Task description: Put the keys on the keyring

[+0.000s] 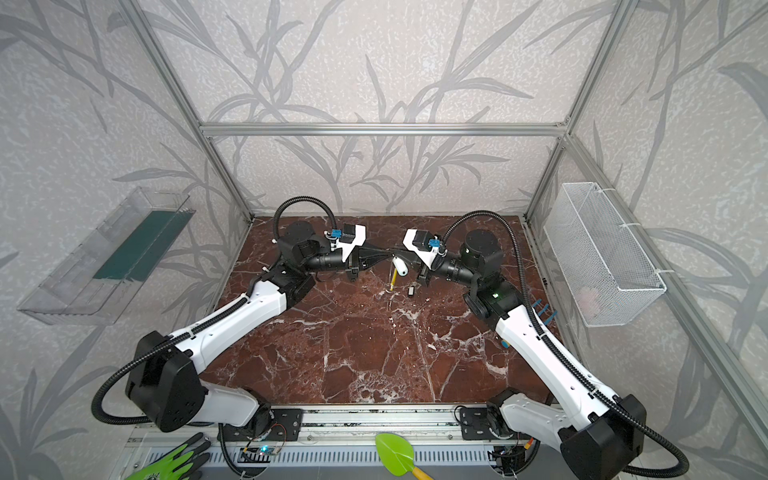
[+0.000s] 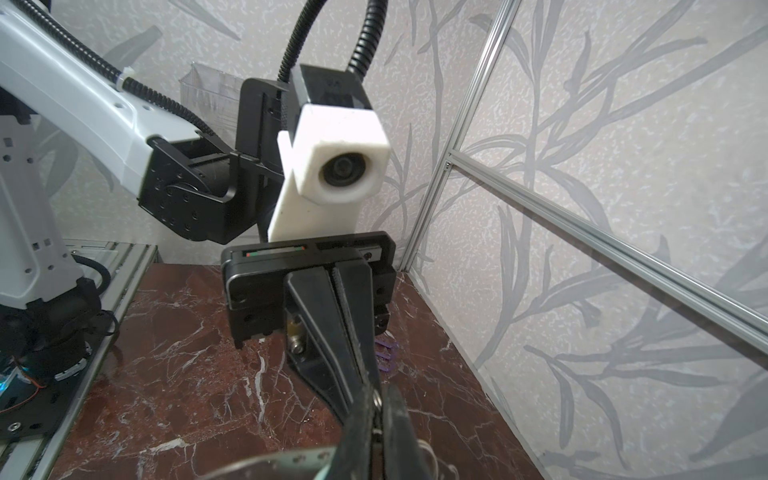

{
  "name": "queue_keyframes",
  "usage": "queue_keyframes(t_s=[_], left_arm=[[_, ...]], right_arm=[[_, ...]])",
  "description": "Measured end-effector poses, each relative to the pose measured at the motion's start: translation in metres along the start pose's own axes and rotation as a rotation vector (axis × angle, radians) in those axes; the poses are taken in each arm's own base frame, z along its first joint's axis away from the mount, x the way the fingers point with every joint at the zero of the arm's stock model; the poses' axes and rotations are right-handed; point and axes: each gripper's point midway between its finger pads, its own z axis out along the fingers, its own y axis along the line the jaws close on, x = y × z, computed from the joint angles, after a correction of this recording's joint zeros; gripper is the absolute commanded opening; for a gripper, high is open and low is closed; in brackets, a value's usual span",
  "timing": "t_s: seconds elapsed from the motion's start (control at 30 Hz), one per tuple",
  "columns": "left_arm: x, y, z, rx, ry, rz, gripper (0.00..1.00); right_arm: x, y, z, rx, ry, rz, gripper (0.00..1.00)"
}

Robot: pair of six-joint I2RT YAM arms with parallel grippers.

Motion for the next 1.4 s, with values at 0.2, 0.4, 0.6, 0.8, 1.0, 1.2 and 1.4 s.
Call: queue_keyframes(t_s=[0.2,0.4,0.6,0.8,1.0,1.2,1.4], left_arm=[[0.005,-0.003,0.000,0.013,0.016,-0.003,0.00],[0.008,-0.004,0.000,0.019,0.024,-0.015,0.00],[0.005,-0.007,-0.001,0.029,0.019,0.005,0.00],[0.003,-0.008,-0.002,0.034,0.019,0.014,0.00],[0.003,-0.010,-0.002,0.046,0.020,0.011,0.00],[0.004,-0.012,-0.002,0.054,0.023,0.007,0.00],[0.004,-0.013,-0.002,0.063,0.031,0.005,0.00]], right_arm=[[0.005,0.005,0.000,-0.029,0.029,0.027,0.19],[0.009,0.004,-0.002,-0.027,0.046,0.036,0.20],[0.014,-0.003,-0.008,0.003,0.054,0.056,0.19],[0.017,-0.005,-0.017,0.009,0.031,0.083,0.19],[0.010,0.003,-0.016,-0.053,-0.005,0.099,0.19],[0.019,0.007,-0.009,-0.106,0.004,0.137,0.19],[0.020,0.006,-0.006,-0.119,0.006,0.143,0.11]])
